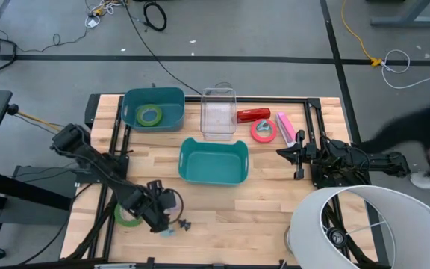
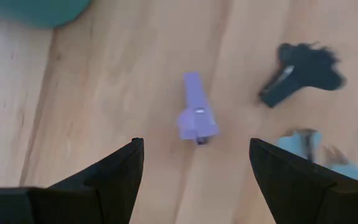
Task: Pick and place Stapler, Stapler remover, tape
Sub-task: Put the violet staple remover into the transparent bin
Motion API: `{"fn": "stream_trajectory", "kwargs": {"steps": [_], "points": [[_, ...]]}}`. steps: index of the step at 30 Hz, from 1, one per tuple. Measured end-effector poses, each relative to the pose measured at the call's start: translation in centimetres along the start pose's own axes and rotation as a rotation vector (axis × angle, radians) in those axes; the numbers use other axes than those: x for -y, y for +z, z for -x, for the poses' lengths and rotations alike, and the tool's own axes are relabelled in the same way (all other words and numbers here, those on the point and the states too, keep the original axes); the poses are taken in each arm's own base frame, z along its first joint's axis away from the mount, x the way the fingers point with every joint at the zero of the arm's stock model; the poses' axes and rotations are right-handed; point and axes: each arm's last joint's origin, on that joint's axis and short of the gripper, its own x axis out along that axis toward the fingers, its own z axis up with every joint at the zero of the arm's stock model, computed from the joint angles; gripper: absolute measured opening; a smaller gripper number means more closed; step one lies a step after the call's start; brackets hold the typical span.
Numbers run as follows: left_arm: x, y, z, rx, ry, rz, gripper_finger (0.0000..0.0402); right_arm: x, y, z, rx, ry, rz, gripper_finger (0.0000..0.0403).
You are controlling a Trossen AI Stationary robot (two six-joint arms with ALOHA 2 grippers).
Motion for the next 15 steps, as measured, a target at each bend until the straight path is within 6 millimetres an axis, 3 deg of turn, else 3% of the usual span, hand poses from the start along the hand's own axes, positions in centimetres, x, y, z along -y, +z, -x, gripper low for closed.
{"fn": "stream_trajectory", "kwargs": {"steps": [8, 15], "points": [[-0.4, -0.1, -1.3, 0.035, -0.156, 0.037, 0.0295, 0.0, 0.0, 0.0, 0.0, 0.0, 0.0, 0.0018], [-1.2, -0.1, -2.3, 0.046, -0.14, 0.071, 0.0295, 0.0, 0.0, 0.0, 0.0, 0.0, 0.0, 0.0018]]}}
